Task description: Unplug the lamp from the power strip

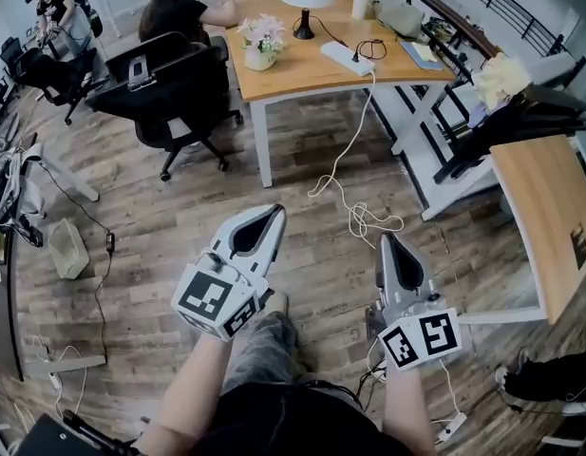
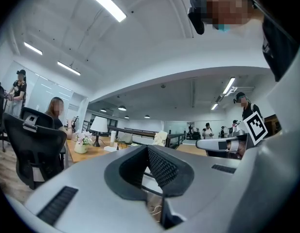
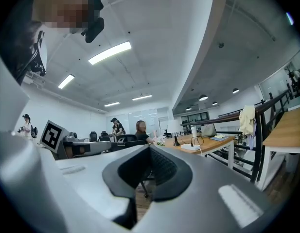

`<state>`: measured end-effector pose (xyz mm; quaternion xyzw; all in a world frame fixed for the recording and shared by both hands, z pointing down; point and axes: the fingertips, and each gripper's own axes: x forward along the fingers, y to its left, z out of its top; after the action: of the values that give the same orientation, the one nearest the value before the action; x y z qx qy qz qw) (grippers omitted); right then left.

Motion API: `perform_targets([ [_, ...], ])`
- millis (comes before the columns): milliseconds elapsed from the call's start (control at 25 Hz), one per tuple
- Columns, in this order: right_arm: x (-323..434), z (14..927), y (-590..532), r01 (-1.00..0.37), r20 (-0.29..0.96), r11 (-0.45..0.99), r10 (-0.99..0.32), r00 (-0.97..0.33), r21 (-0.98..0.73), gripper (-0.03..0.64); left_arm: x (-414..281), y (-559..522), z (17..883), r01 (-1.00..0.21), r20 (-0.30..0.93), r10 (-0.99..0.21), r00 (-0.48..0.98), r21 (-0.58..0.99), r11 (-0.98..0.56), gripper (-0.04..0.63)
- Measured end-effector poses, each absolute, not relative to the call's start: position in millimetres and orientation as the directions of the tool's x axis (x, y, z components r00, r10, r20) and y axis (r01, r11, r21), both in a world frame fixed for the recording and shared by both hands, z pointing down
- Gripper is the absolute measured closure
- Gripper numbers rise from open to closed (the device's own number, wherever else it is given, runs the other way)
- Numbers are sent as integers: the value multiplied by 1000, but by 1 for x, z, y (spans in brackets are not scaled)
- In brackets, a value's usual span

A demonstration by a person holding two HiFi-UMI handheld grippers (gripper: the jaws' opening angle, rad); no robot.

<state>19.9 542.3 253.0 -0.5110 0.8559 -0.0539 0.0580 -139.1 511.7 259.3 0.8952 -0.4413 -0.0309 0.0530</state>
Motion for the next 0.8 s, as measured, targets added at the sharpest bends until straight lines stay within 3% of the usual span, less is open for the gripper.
perform_targets([
  [800, -8, 251, 356, -895, -40, 406, -913, -406, -185, 609, -167, 309, 257, -700, -47, -719, 694, 189, -688, 598],
])
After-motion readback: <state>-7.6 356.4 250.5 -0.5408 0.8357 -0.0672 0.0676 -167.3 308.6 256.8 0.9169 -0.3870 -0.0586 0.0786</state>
